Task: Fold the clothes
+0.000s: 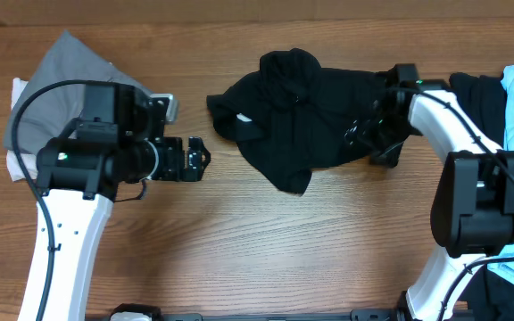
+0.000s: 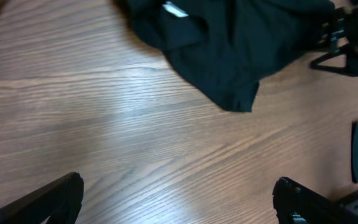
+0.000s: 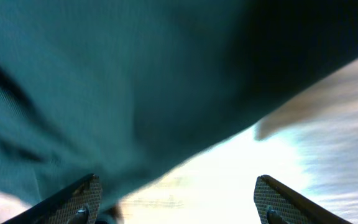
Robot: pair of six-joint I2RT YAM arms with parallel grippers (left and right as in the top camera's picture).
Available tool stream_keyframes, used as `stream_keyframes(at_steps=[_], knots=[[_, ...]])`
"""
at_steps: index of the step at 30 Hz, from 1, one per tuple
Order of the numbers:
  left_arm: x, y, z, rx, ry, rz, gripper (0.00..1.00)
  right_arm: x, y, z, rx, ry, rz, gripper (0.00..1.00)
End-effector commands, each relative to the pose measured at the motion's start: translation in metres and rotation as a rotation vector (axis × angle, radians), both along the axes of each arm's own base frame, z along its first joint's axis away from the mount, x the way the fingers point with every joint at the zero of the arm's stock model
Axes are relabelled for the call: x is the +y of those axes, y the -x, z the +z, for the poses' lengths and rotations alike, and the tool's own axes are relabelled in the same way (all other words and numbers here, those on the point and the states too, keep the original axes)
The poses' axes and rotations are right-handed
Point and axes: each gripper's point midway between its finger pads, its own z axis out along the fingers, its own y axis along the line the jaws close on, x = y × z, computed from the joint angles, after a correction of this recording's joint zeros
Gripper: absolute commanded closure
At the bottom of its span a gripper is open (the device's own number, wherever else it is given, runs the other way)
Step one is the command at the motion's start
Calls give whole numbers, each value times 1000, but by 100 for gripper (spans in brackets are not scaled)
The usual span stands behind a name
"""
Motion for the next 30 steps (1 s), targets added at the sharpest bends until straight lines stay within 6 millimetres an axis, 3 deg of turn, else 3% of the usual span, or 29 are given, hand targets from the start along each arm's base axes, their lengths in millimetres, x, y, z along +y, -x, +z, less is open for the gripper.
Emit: stream_keyframes(at_steps=[1, 7, 11, 15, 17, 19, 22, 23, 27, 30], knots=[[-12, -2, -6, 9, -35, -51, 0, 39, 24, 5, 35, -145, 112, 18], [-17, -2, -35, 101, -119, -80, 0, 83, 63, 6, 81, -265, 326, 21], [-19, -6, -51, 154, -128, -83, 0, 109, 60, 4, 21, -269, 406, 29], [-20, -9, -64, 201, -135, -77, 0, 135, 53, 3, -53, -274, 466, 50], [-20, -10, -68, 214, -138, -78, 0, 151, 54, 6, -84, -311, 501, 66], [-20, -10, -70, 219, -139, -79, 0, 177, 56, 18, -118, -424, 534, 71], [-20, -10, -70, 219, -139, -78, 0, 219, 59, 51, -184, -676, 580, 96], [-20, -10, -70, 219, -139, -79, 0, 227, 59, 62, -193, -737, 578, 96], [-20, -9, -70, 221, -140, -79, 0, 241, 48, 108, -245, -844, 580, 96], [-19, -8, -70, 226, -141, -79, 0, 228, 35, 119, -298, -690, 570, 96]])
